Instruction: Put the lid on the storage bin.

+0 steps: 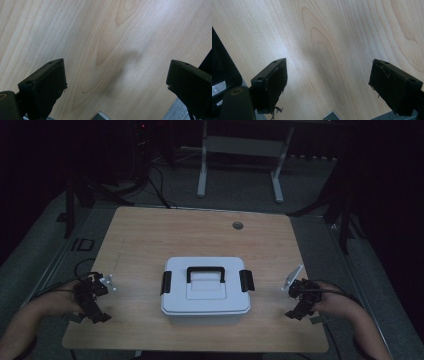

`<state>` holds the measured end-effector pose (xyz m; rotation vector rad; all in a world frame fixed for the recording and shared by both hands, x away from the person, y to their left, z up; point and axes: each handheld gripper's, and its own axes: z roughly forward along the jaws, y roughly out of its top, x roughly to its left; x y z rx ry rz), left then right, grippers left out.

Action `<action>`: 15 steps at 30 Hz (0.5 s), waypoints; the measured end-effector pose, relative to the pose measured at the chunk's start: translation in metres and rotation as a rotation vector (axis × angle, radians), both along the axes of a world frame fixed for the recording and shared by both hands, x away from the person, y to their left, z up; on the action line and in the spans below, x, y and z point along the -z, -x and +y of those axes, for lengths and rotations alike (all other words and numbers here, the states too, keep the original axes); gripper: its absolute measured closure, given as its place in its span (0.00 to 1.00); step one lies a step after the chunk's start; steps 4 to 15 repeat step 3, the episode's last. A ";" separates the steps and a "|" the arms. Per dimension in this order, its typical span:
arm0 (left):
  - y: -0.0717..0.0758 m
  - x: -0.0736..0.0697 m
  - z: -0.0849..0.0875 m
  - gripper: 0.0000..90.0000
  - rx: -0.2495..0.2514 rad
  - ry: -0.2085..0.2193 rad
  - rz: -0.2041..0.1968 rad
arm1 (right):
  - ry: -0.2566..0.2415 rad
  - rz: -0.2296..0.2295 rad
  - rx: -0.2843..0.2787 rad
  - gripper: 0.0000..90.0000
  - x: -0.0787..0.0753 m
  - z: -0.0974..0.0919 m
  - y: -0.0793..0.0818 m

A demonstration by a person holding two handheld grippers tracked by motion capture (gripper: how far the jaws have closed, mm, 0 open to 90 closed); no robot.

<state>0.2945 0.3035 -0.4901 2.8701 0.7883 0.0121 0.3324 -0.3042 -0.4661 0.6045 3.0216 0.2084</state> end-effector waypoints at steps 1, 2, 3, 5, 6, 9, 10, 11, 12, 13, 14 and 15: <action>0.000 0.000 0.000 0.03 0.005 -0.003 -0.001 | -0.004 -0.001 0.001 0.16 0.000 0.000 0.000; 0.000 0.001 -0.001 0.03 0.007 -0.004 0.001 | -0.004 0.000 0.000 0.16 0.001 0.000 0.000; 0.000 0.001 -0.001 0.03 0.006 -0.003 0.001 | -0.003 0.002 -0.002 0.16 0.001 0.000 0.000; 0.000 0.001 -0.001 0.03 0.006 -0.003 0.001 | -0.003 0.002 -0.002 0.16 0.001 0.000 0.000; 0.000 0.001 -0.001 0.03 0.006 -0.003 0.001 | -0.003 0.002 -0.002 0.16 0.001 0.000 0.000; 0.000 0.001 -0.001 0.03 0.006 -0.003 0.001 | -0.003 0.002 -0.002 0.16 0.001 0.000 0.000; 0.000 0.001 -0.001 0.03 0.006 -0.003 0.001 | -0.003 0.002 -0.002 0.16 0.001 0.000 0.000; 0.000 0.001 -0.001 0.03 0.006 -0.003 0.001 | -0.003 0.002 -0.002 0.16 0.001 0.000 0.000; 0.000 0.001 -0.001 0.03 0.006 -0.003 0.001 | -0.003 0.002 -0.002 0.16 0.001 0.000 0.000; 0.000 0.001 -0.001 0.03 0.006 -0.003 0.001 | -0.003 0.002 -0.002 0.16 0.001 0.000 0.000; 0.000 0.001 -0.001 0.03 0.006 -0.003 0.001 | -0.003 0.002 -0.002 0.16 0.001 0.000 0.000; 0.000 0.001 -0.001 0.03 0.006 -0.003 0.001 | -0.003 0.002 -0.002 0.16 0.001 0.000 0.000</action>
